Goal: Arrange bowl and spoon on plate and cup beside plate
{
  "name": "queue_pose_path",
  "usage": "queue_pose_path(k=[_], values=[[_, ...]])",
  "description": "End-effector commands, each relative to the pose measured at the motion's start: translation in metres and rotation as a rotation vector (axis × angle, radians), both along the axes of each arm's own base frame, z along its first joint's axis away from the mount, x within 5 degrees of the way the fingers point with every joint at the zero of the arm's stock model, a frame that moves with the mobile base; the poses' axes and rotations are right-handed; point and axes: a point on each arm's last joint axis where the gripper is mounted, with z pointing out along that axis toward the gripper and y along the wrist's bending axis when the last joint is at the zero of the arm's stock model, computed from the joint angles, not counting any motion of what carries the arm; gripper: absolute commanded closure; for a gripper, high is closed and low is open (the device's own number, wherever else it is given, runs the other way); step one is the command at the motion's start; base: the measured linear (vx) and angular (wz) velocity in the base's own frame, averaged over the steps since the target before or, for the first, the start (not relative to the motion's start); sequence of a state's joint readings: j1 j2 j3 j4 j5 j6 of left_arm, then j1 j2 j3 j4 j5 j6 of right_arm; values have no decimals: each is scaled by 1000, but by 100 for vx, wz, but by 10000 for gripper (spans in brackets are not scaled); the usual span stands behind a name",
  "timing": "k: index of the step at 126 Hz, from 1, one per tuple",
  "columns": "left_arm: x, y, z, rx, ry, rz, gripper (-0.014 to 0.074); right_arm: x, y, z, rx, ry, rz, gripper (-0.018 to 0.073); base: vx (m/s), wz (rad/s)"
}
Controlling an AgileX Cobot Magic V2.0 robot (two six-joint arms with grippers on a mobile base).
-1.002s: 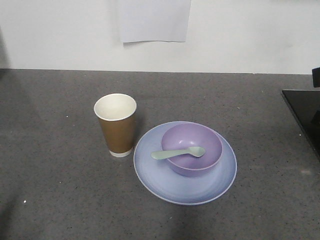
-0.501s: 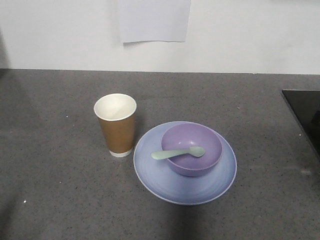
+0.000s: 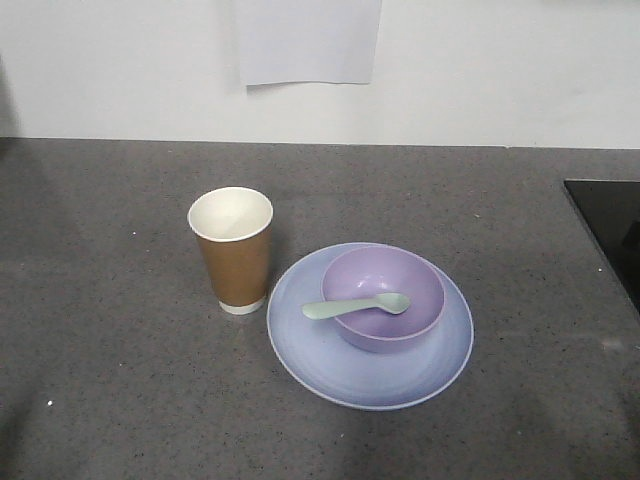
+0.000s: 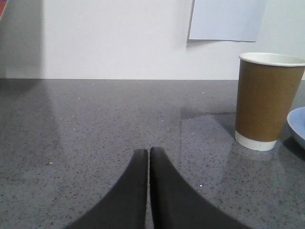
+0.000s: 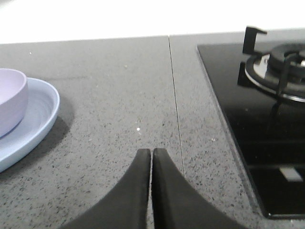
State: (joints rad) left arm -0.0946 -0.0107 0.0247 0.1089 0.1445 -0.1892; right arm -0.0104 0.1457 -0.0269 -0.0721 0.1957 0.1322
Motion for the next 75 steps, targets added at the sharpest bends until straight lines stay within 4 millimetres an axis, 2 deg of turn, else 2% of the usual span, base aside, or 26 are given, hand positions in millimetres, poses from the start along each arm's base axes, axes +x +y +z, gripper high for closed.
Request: queue_pose_path(k=[1,14,37,75], values=[[-1,-1,3,-15,-71,-6,604,-1,1,9,-38,-166,15,561,0,0],[-1,-1,3,-15,-71,-6,604,-4,1,0,-59,-199,19,561,0,0],[-1,-1,3,-15,-71,-6,604,-10,1,2,-118,-250,19,561,0,0],[-1,-1,3,-15,-71,-6,604,-9,1,3,-118,-256,20,561,0,0]])
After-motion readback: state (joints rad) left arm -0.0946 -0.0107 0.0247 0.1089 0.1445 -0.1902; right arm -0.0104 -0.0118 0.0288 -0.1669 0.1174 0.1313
